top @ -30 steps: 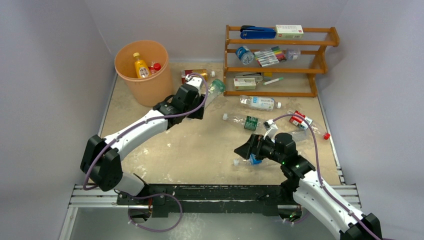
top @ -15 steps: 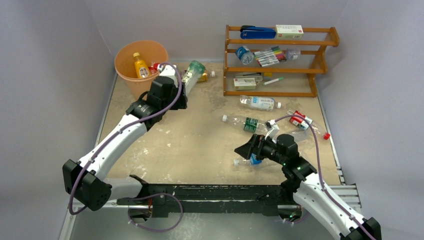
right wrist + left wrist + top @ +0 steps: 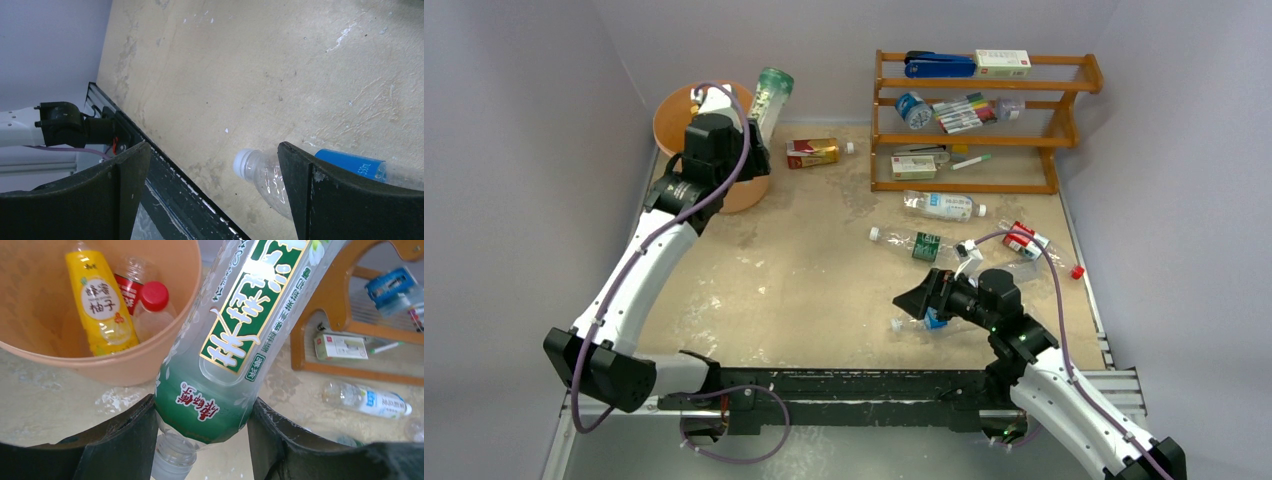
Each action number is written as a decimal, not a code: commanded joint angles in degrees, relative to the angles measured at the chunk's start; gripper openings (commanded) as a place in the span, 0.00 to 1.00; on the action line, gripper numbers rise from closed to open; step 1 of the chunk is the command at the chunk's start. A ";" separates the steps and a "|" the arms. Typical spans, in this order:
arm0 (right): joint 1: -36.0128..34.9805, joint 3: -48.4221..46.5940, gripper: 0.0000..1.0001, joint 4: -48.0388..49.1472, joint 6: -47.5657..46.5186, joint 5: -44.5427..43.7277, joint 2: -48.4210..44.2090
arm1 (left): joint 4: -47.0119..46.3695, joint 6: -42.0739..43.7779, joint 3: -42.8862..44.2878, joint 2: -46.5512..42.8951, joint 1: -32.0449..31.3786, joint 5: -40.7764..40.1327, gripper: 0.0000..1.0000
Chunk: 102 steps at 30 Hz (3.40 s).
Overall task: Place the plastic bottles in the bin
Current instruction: Place the plastic bottle in the trash bin, then pick up the plastic bottle at the center of the board.
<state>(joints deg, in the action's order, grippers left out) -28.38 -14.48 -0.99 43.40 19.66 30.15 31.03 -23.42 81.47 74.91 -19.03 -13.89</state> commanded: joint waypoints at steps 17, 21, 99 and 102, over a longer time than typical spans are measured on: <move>0.12 -0.11 1.00 0.24 -0.05 0.90 -0.49 | -5.17 -1.24 16.00 13.03 14.73 8.82 0.55; 0.13 0.05 1.00 0.03 -0.06 0.90 -0.69 | -5.67 -1.62 18.61 15.58 16.99 9.68 0.55; 0.08 -25.90 1.00 -52.11 42.67 -33.99 21.64 | -12.73 -11.21 -23.29 -8.73 -4.81 13.93 0.84; 0.17 -25.89 1.00 -53.15 45.32 -34.91 24.61 | -13.05 -11.20 -24.05 -8.95 -5.07 14.02 0.84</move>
<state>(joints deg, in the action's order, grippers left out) -28.38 -38.37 -50.50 82.28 -11.33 52.07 21.54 -33.89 58.15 67.85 -23.53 -0.43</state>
